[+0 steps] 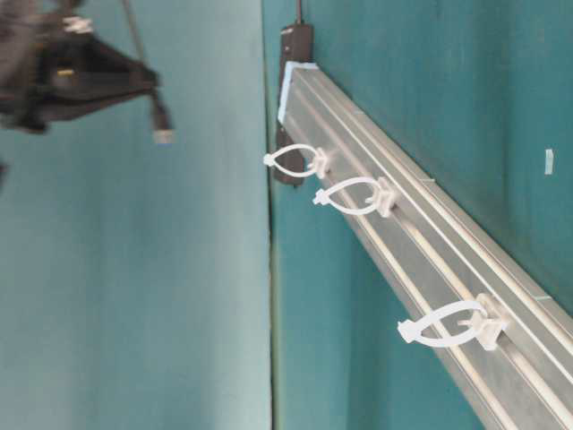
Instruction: Pass the USB cable through three rings with both arms.
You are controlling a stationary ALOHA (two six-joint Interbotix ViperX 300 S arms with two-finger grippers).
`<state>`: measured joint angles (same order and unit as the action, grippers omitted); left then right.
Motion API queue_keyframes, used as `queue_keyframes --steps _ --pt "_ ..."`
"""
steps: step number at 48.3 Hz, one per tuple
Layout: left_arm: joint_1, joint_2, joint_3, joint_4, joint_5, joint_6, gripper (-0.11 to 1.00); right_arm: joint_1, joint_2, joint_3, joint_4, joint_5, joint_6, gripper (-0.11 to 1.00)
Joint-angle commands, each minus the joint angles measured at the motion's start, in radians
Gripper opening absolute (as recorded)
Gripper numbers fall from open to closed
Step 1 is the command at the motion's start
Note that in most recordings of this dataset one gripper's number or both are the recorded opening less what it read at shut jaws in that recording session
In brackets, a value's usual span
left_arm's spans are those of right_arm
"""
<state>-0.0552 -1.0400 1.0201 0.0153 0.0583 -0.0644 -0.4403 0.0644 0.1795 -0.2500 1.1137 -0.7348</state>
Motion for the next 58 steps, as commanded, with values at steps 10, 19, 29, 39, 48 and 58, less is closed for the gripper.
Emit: queue_keyframes --steps 10,19,29,39,48,58 --pt "0.008 0.034 -0.023 0.003 -0.026 -0.006 -0.01 -0.026 -0.046 0.126 0.005 -0.138 -0.132 0.08" --pt "0.057 0.08 -0.037 0.003 -0.04 -0.014 -0.01 -0.026 -0.048 0.17 0.044 -0.196 -0.155 0.08" --pt "0.137 0.156 -0.054 0.003 -0.081 -0.031 0.02 -0.026 -0.041 0.192 0.051 -0.227 -0.158 0.08" --pt "0.146 0.238 -0.061 0.003 -0.094 -0.086 0.43 -0.023 -0.032 0.195 0.051 -0.267 -0.158 0.08" --pt "0.152 0.327 -0.078 0.003 -0.1 -0.144 0.92 -0.023 -0.012 0.206 0.049 -0.321 -0.161 0.08" --pt "0.204 0.399 -0.101 0.003 -0.115 -0.192 0.9 -0.02 0.0 0.232 0.051 -0.367 -0.201 0.08"
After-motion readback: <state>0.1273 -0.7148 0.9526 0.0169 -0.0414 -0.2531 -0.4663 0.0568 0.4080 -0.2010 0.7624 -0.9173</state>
